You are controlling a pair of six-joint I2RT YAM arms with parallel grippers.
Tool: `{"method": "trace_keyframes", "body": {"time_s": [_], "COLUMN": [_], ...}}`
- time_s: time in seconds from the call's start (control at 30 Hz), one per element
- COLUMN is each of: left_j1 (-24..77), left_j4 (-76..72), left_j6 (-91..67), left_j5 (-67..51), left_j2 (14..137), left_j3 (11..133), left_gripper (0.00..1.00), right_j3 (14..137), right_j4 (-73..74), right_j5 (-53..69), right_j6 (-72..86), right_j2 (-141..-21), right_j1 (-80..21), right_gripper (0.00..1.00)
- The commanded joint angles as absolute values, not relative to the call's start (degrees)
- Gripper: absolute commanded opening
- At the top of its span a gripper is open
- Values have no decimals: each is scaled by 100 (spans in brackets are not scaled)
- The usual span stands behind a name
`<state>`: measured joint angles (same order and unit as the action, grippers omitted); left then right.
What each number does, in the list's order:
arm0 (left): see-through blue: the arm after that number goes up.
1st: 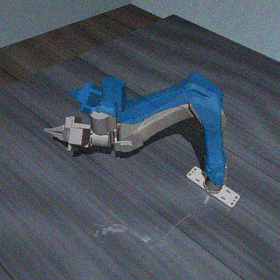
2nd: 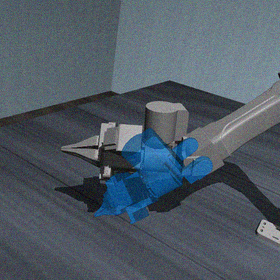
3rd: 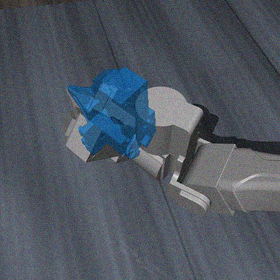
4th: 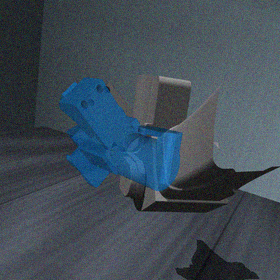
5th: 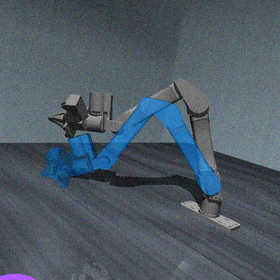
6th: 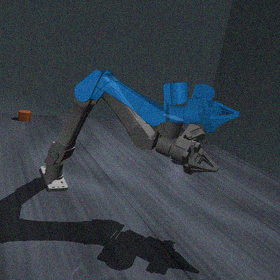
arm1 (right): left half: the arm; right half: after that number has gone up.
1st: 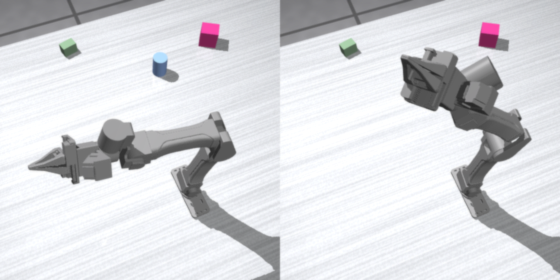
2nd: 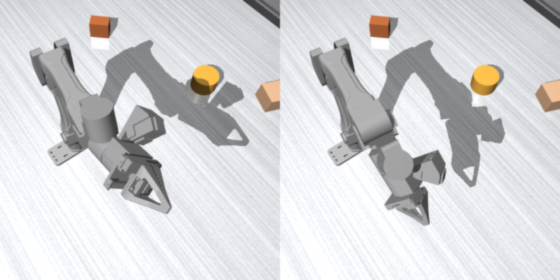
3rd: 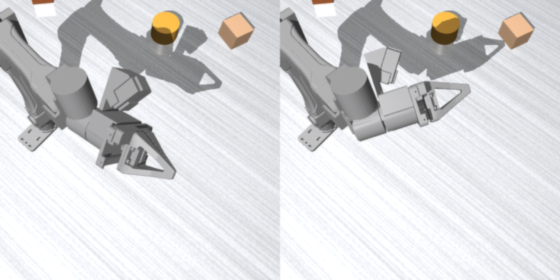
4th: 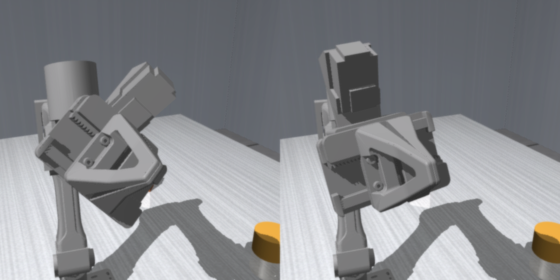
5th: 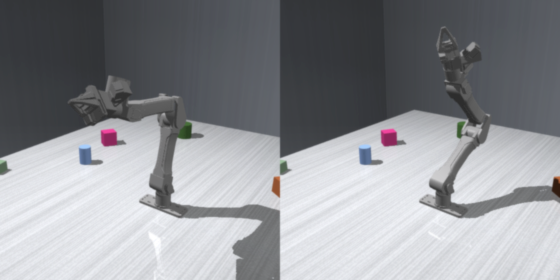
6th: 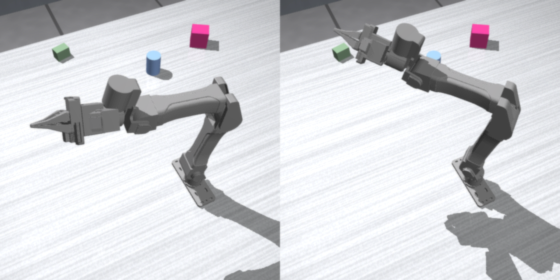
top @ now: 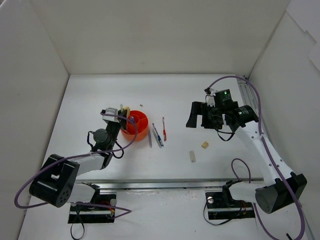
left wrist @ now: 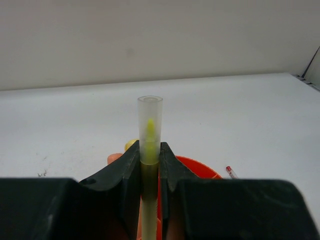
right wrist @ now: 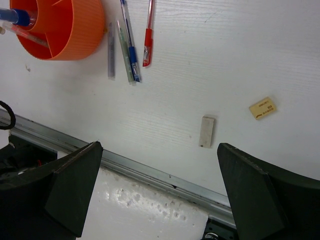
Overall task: Sort the stationery into containers
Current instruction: Place the pen in the storage box.
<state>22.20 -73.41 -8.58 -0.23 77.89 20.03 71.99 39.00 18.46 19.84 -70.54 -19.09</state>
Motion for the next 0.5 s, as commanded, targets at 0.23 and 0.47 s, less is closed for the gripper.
{"method": "trace_keyframes", "body": {"time_s": [0.23, 0.47], "left_j1": [2153, 2153], "left_j4": [-9615, -9615], "left_j6": [-993, -817], "left_j5": [-158, 158], "left_j2": [7523, 8156], "left_j3": [2232, 2698], "left_gripper": [0, 0], "right_j3": [7427, 7462], "right_j4": [3718, 3718], "right_j5": [1978, 1907], "right_j6": [1846, 1784], "right_j2": [-7154, -7207], "right_j1": [-1863, -1837], "right_gripper": [98, 98]}}
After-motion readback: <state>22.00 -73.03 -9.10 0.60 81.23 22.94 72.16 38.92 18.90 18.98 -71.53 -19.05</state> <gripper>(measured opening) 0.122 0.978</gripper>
